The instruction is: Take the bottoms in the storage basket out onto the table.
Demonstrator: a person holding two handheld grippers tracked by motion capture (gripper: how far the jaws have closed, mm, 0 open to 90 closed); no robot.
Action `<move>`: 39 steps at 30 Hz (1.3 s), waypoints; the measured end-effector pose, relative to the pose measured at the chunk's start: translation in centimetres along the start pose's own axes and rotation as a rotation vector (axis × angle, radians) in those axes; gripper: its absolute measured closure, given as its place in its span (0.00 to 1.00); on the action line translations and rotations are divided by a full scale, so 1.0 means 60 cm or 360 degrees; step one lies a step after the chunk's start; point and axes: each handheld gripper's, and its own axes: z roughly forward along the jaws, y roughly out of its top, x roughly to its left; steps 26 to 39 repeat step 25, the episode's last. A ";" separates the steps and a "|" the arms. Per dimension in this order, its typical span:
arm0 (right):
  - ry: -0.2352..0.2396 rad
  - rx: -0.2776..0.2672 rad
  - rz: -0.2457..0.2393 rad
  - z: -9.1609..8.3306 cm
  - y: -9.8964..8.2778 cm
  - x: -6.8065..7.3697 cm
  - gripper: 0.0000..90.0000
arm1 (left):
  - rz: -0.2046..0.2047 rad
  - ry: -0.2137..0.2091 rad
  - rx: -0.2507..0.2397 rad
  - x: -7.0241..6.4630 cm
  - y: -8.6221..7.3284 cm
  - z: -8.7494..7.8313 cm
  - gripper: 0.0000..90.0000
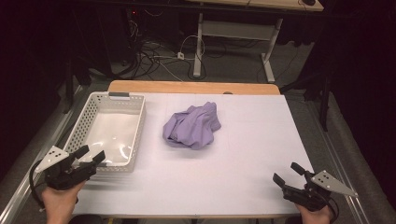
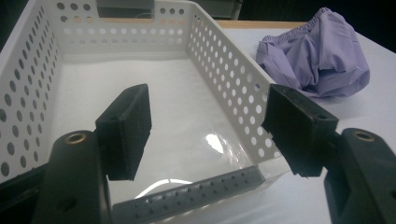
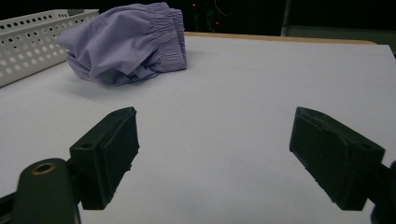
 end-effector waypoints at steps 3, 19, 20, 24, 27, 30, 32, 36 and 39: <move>0.0001 0.0001 -0.0003 0.000 0.000 0.000 0.18 | 0.0002 0.0015 -0.0008 -0.001 -0.006 -0.003 0.35; 0.0011 -0.0001 -0.0006 0.000 0.000 0.000 0.18 | -0.0017 -0.0016 -0.0010 -0.010 -0.027 0.005 0.35; 0.0011 0.0001 -0.0004 0.000 0.000 0.000 0.18 | -0.0018 -0.0018 -0.0012 -0.011 -0.027 0.005 0.35; 0.0013 0.0010 -0.0012 0.001 0.000 0.000 0.18 | -0.0029 -0.0025 -0.0020 -0.009 -0.028 0.004 0.35; 0.0012 0.0010 -0.0012 0.001 0.000 0.000 0.18 | -0.0034 -0.0025 -0.0021 -0.009 -0.028 0.003 0.35; 0.0012 0.0010 -0.0012 0.001 0.000 0.000 0.18 | -0.0034 -0.0025 -0.0021 -0.009 -0.028 0.003 0.35; 0.0012 0.0010 -0.0012 0.001 0.000 0.000 0.18 | -0.0034 -0.0025 -0.0021 -0.009 -0.028 0.003 0.35; 0.0012 0.0010 -0.0012 0.001 0.000 0.000 0.18 | -0.0034 -0.0025 -0.0021 -0.009 -0.028 0.003 0.35; 0.0012 0.0010 -0.0012 0.001 0.000 0.000 0.18 | -0.0034 -0.0025 -0.0021 -0.009 -0.028 0.003 0.35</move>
